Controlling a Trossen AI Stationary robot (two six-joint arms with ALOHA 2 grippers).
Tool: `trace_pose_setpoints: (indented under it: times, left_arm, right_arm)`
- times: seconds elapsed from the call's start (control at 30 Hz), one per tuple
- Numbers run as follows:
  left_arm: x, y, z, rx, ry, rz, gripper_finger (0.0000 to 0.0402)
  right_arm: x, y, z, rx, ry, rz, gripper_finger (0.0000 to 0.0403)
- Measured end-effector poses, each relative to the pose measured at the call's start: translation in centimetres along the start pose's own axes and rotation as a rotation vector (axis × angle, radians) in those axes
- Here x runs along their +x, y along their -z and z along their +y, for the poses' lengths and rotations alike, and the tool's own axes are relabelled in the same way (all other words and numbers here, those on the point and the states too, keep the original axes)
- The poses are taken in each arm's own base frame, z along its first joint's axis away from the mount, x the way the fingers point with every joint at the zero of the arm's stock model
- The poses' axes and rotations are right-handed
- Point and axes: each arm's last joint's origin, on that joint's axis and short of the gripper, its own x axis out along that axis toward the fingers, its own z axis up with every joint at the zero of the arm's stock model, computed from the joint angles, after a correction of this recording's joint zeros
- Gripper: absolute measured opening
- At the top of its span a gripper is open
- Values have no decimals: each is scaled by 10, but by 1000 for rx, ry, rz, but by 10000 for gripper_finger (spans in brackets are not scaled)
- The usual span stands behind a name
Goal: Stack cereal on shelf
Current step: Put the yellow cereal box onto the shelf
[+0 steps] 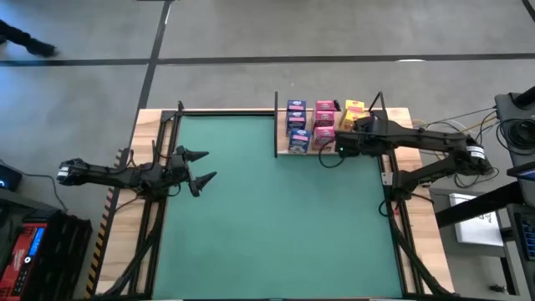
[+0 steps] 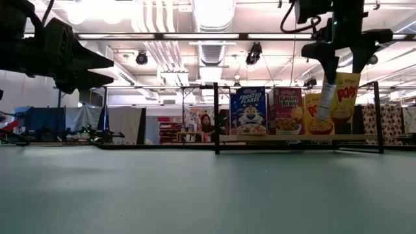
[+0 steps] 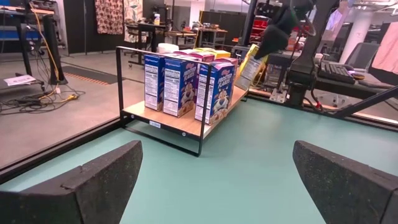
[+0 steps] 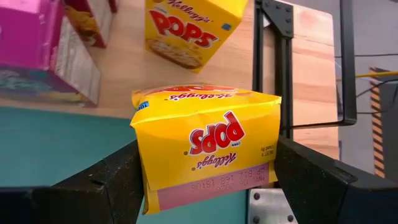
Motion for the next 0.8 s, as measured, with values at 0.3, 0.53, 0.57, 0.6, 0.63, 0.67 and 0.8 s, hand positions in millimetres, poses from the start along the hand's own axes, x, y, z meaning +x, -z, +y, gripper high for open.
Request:
trace_pose_setpoints:
  times: [0.3,0.53,0.57,0.6,0.63,0.67,0.8]
  left_arm:
    - [0,0,0,0,0,0,399]
    - [0,0,0,0,0,0,399]
    - [0,0,0,0,0,0,399]
    - [0,0,0,0,0,0,399]
    - [0,0,0,0,0,0,399]
    - [0,0,0,0,0,0,399]
    - [0,0,0,0,0,0,399]
  right_arm:
    - [16,-9,8,36,67,28,297]
    - [32,-19,19,84,90,43,297]
    - [34,-20,20,96,93,44,297]
    - [35,-22,20,104,97,48,297]
    - [37,-23,20,112,101,53,297]
    - [38,-24,19,116,105,59,297]
    - [41,-28,18,124,98,89,297]
